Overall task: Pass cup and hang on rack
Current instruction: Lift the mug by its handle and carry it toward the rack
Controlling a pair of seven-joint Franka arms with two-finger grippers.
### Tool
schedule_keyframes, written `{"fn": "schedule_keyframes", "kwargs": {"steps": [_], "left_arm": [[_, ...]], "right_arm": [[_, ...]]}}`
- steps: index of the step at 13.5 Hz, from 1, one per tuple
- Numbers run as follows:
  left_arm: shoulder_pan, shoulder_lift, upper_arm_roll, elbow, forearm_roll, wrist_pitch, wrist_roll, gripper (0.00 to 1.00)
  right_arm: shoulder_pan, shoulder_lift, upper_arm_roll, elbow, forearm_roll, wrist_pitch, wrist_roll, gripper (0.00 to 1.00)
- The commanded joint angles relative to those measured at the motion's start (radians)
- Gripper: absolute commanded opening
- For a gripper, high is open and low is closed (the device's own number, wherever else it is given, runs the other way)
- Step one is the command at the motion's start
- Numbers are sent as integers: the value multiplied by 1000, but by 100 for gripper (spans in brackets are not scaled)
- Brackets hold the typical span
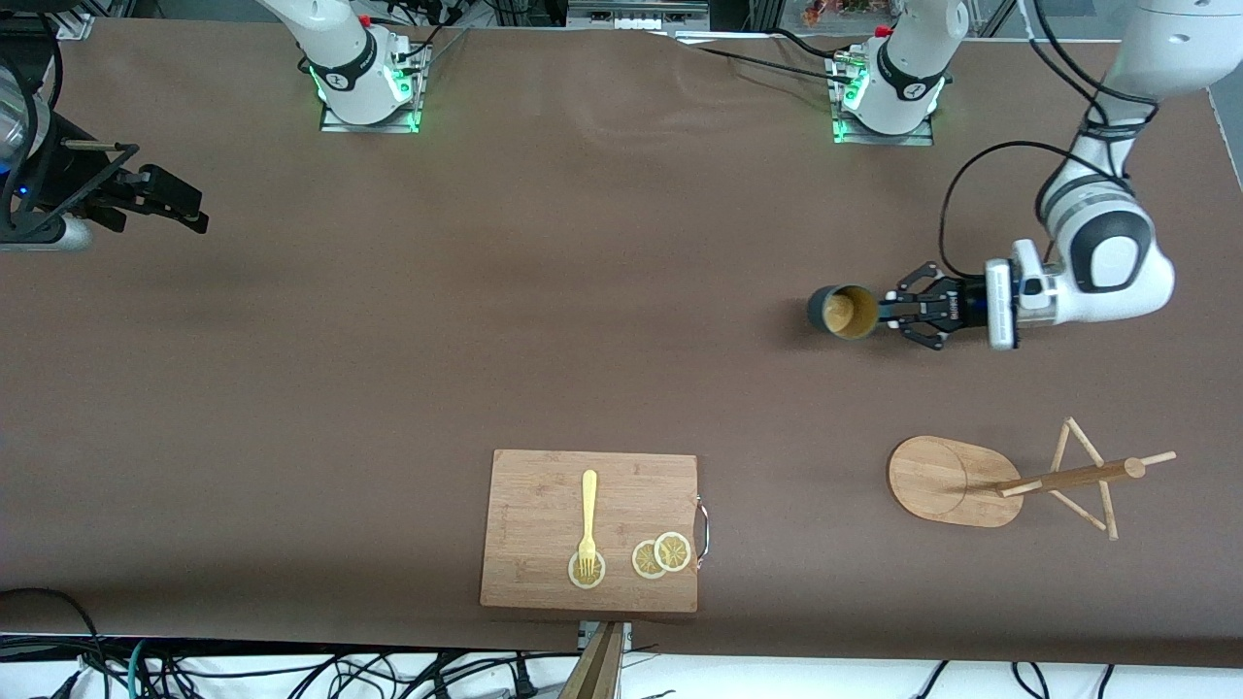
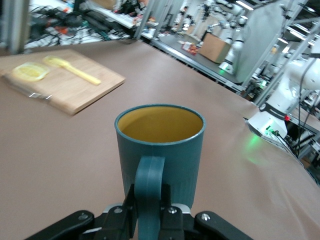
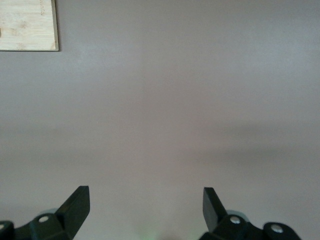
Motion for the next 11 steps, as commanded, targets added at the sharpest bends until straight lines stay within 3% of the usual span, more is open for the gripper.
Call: {"fn": "schedule_keyframes", "kwargs": {"steps": [1, 4, 11], "left_arm": [[105, 6, -13, 91, 85, -95, -233, 0], [185, 18, -14, 211, 128, -166, -540, 0], [228, 23, -11, 414, 129, -179, -1286, 0]], "right_arm": [[-5, 0, 0, 21, 4, -28, -12, 100], [-6, 0, -2, 18, 4, -30, -12, 100], [-6, 0, -3, 18, 4, -28, -13, 100]]}}
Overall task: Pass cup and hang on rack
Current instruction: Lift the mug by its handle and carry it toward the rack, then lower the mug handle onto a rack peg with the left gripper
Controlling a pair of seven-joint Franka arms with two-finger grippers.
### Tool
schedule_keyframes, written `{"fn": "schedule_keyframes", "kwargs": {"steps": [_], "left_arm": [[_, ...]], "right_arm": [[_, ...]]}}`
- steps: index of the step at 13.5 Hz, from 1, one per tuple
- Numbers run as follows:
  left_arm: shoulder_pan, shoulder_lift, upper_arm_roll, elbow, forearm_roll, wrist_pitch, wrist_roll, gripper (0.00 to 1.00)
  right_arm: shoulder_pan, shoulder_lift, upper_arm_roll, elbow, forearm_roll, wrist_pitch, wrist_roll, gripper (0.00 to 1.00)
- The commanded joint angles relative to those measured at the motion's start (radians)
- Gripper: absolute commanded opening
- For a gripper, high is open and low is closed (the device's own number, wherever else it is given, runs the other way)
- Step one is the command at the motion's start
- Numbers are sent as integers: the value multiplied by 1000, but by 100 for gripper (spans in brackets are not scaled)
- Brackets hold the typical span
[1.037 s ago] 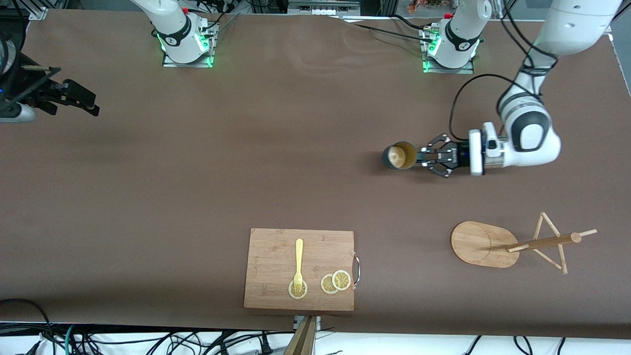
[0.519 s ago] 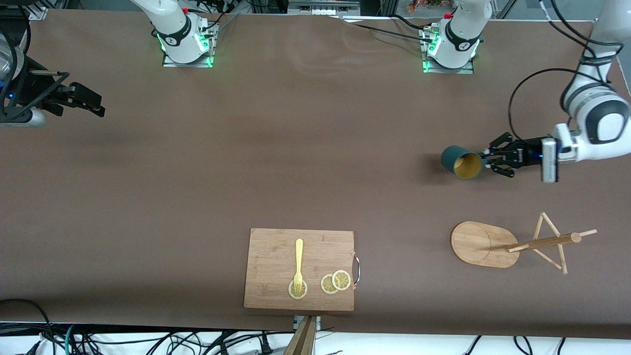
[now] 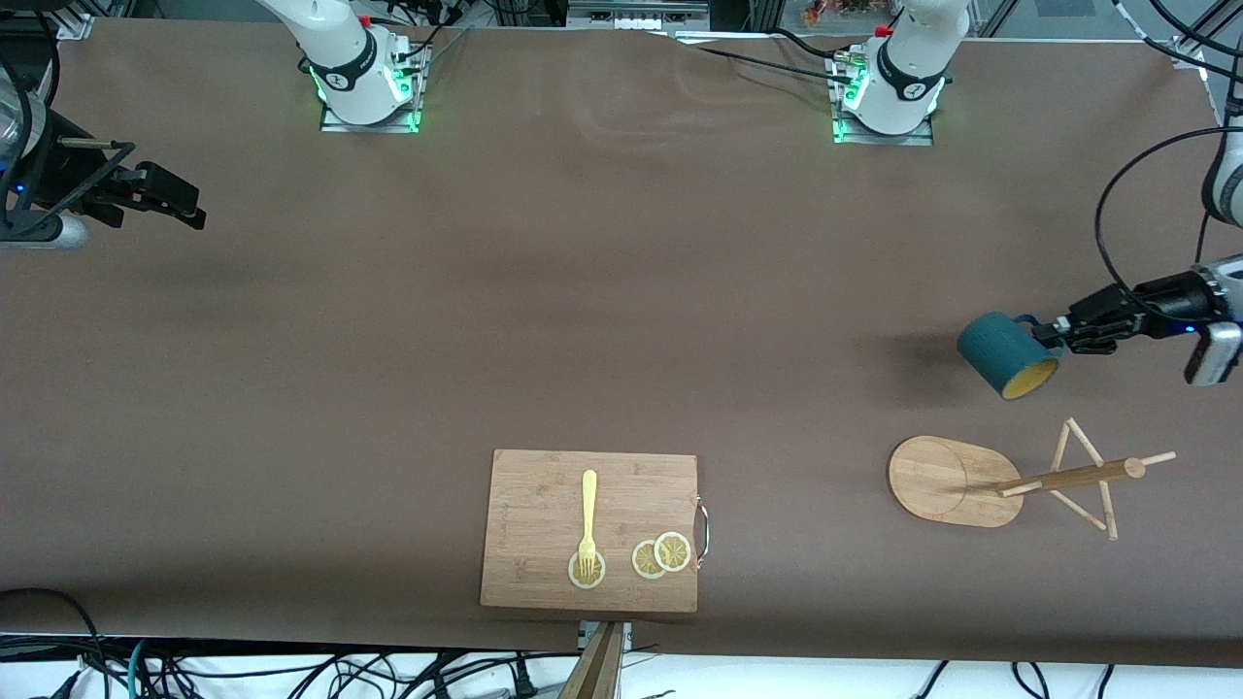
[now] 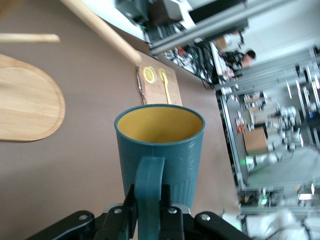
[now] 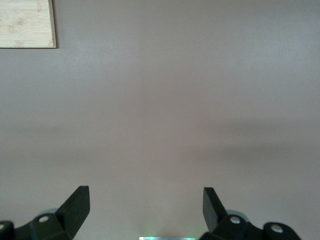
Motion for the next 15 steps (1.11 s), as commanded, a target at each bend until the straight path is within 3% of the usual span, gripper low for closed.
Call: {"fn": "schedule_keyframes", "kwargs": {"steps": [1, 6, 9, 12, 15], "left_arm": [[10, 21, -10, 101, 26, -26, -282, 0], [1, 132, -10, 261, 33, -59, -686, 0], [-10, 207, -13, 372, 137, -117, -882, 0], [-19, 268, -12, 466, 183, -166, -961, 0], [-24, 268, -12, 482, 191, -166, -987, 0]], "right_arm": [[-5, 0, 0, 16, 4, -18, -13, 100], [-7, 0, 0, 15, 4, -18, -13, 100], [-7, 0, 0, 15, 4, -20, -12, 100], [-7, 0, 0, 15, 4, -20, -13, 100], [-7, 0, -1, 15, 4, -20, -13, 100]]}}
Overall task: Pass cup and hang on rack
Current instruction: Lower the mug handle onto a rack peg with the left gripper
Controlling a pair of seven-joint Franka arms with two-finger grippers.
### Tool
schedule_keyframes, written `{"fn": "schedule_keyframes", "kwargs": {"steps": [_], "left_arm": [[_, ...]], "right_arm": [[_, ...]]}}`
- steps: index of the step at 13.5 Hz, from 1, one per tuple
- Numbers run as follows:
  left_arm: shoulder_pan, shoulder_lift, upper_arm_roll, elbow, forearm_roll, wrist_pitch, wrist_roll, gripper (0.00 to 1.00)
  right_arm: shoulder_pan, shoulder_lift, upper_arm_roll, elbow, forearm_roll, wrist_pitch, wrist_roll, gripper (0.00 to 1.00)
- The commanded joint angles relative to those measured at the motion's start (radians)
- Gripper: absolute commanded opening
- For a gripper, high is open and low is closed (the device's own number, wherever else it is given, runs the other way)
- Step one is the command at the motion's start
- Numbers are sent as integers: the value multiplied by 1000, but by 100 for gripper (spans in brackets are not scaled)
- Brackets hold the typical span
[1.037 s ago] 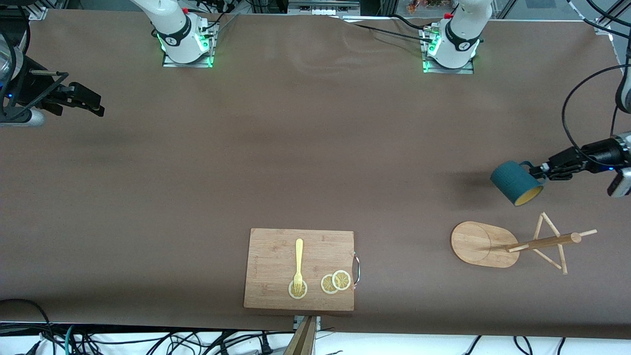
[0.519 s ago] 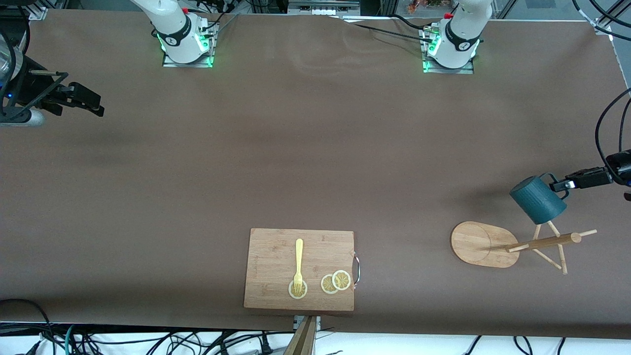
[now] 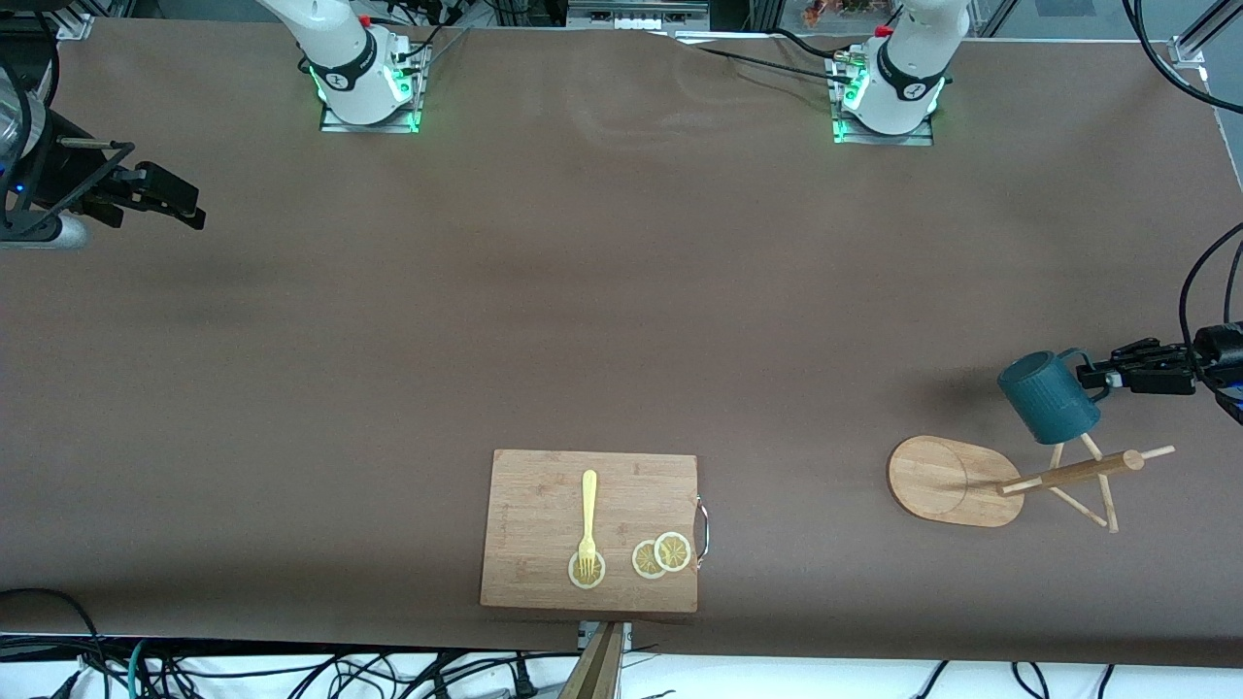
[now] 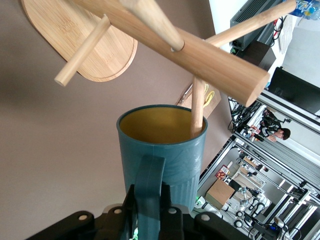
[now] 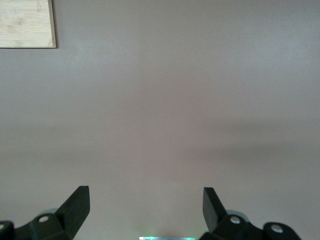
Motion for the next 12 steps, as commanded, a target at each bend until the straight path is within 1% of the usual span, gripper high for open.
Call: {"fn": "schedule_keyframes", "kwargs": {"steps": [1, 4, 8, 9, 10, 12], "left_arm": [[-10, 29, 4, 72, 44, -22, -45, 0], [-33, 54, 4, 162, 128, -18, -59, 0], [-42, 75, 7, 193, 138, 2, -70, 0], [-53, 97, 16, 231, 144, 1, -70, 0], [-54, 108, 17, 250, 159, 1, -71, 0], [-56, 111, 19, 256, 161, 2, -71, 0]], "right_arm": [[-6, 0, 1, 15, 4, -19, -12, 100], [-6, 2, -1, 15, 4, -19, -12, 100], [-6, 0, 1, 15, 4, -19, -12, 100], [-6, 0, 1, 15, 4, -19, -12, 100], [-6, 0, -1, 15, 4, -19, -12, 100], [-6, 0, 1, 15, 4, -19, -12, 100]]}}
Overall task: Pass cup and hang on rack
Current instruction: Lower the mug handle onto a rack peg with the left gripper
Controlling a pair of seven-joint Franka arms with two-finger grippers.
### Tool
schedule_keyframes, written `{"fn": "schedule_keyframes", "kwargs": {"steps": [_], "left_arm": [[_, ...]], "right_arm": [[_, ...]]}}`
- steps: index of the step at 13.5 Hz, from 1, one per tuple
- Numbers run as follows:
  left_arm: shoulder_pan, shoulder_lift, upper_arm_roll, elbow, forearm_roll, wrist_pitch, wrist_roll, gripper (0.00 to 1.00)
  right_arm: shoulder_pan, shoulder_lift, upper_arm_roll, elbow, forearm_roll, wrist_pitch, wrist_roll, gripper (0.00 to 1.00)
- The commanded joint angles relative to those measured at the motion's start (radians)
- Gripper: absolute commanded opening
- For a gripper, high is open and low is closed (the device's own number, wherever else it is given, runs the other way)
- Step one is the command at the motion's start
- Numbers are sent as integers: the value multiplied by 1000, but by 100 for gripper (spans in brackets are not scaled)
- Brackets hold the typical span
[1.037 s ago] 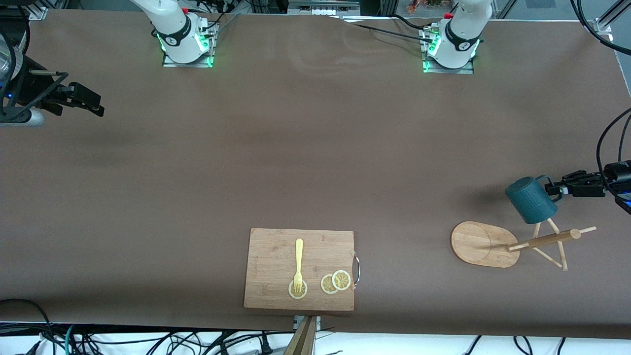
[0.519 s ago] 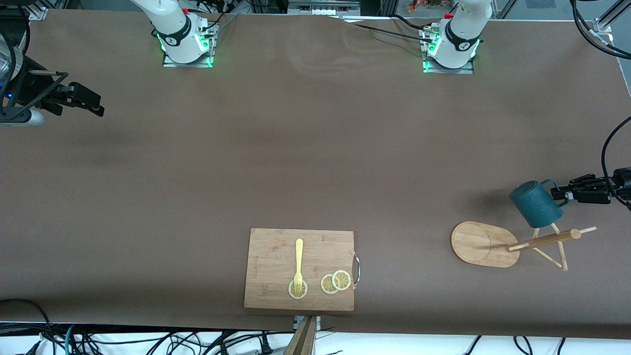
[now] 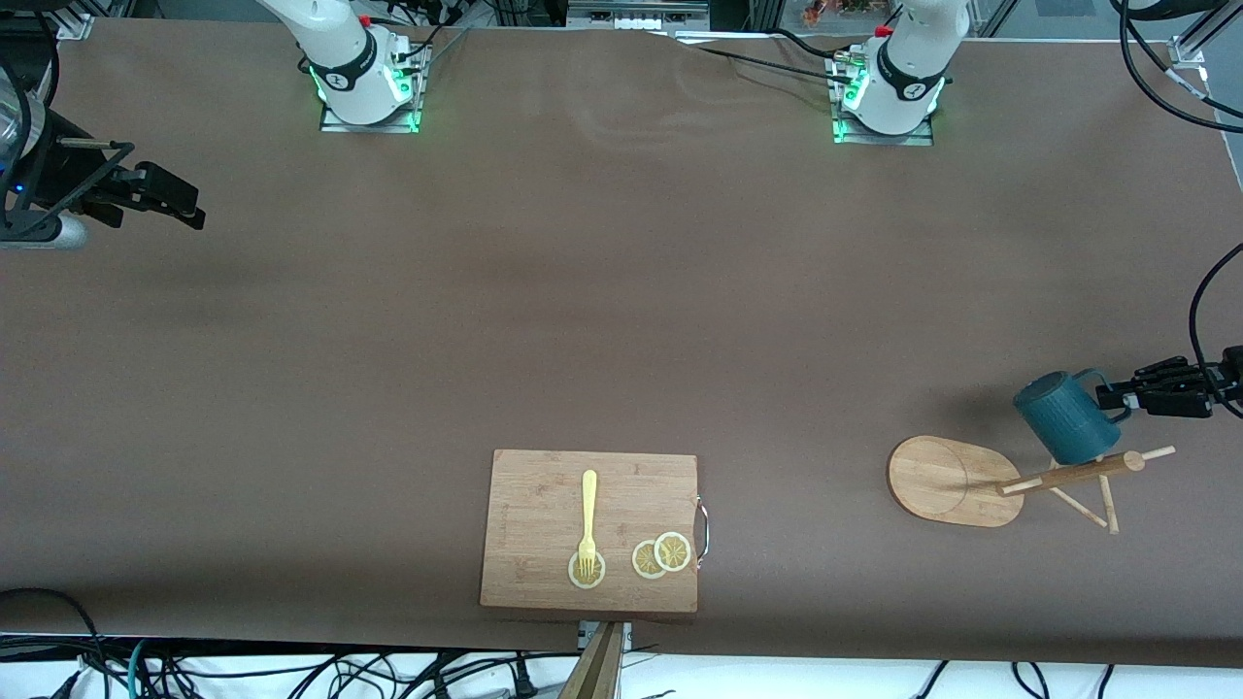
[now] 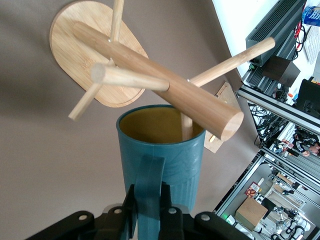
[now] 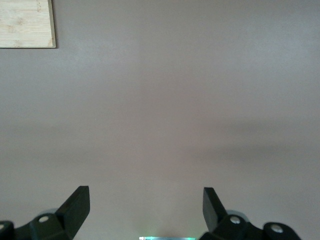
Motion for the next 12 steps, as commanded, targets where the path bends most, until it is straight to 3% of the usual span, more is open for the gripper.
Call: {"fn": "schedule_keyframes", "kwargs": {"steps": [1, 2, 3, 4, 9, 12], "left_arm": [[-20, 36, 13, 65, 40, -6, -22, 1], [-20, 36, 13, 65, 40, -4, -22, 7], [-20, 36, 14, 65, 40, -4, -21, 23], [-20, 36, 13, 63, 40, -4, -18, 99], [-20, 23, 10, 74, 103, -11, -18, 100], [-58, -12, -1, 115, 279, -44, -3, 100]], "right_arm": [[-6, 0, 1, 15, 4, -19, -12, 100], [-6, 0, 0, 15, 4, -19, -12, 100], [-6, 0, 1, 15, 4, -19, -12, 100], [-6, 0, 0, 15, 4, -19, -12, 100], [-6, 0, 1, 15, 4, -19, -12, 100], [-6, 2, 1, 15, 4, -19, -12, 100]]}}
